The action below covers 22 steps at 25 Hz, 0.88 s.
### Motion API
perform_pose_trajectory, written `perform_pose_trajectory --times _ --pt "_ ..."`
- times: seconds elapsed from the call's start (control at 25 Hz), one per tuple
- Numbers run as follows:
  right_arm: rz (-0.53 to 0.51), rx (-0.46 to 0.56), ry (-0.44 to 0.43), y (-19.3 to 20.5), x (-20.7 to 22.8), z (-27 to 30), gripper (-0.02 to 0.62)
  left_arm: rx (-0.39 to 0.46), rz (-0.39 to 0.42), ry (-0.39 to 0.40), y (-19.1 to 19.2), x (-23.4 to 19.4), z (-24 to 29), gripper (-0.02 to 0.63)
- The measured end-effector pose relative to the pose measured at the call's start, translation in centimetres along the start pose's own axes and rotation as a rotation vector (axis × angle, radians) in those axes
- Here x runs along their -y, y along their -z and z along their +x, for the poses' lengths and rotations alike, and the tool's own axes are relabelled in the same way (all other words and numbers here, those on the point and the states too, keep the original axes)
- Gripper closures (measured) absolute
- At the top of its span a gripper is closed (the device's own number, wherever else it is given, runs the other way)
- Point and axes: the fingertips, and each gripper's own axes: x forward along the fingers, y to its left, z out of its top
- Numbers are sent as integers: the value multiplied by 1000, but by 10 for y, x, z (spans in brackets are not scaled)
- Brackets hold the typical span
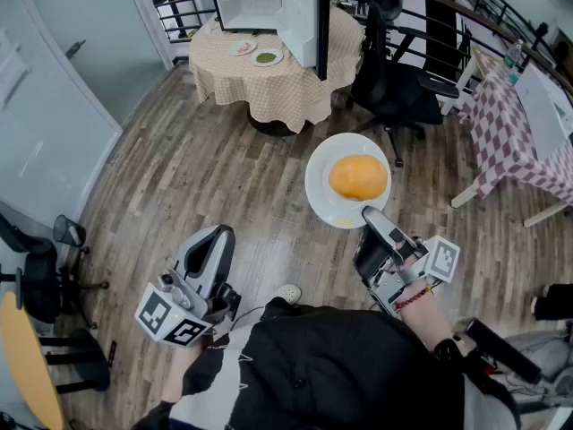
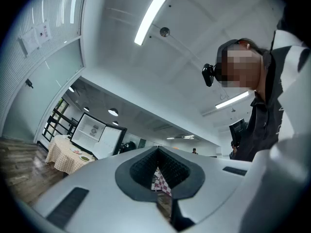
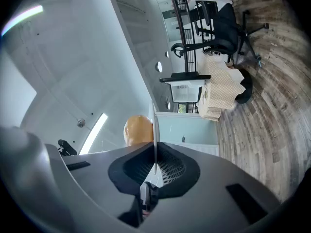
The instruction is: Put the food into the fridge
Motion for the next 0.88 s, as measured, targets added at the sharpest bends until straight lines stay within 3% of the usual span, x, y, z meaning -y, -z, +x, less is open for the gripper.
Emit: perform_pose_trajectory --times 0.52,0.88 --pt "-10 -20 -23 17 0 4 571 -26 29 28 1 1 -5 594" --pt "-41 3 1 3 25 55 571 -23 13 68 3 -68 20 594"
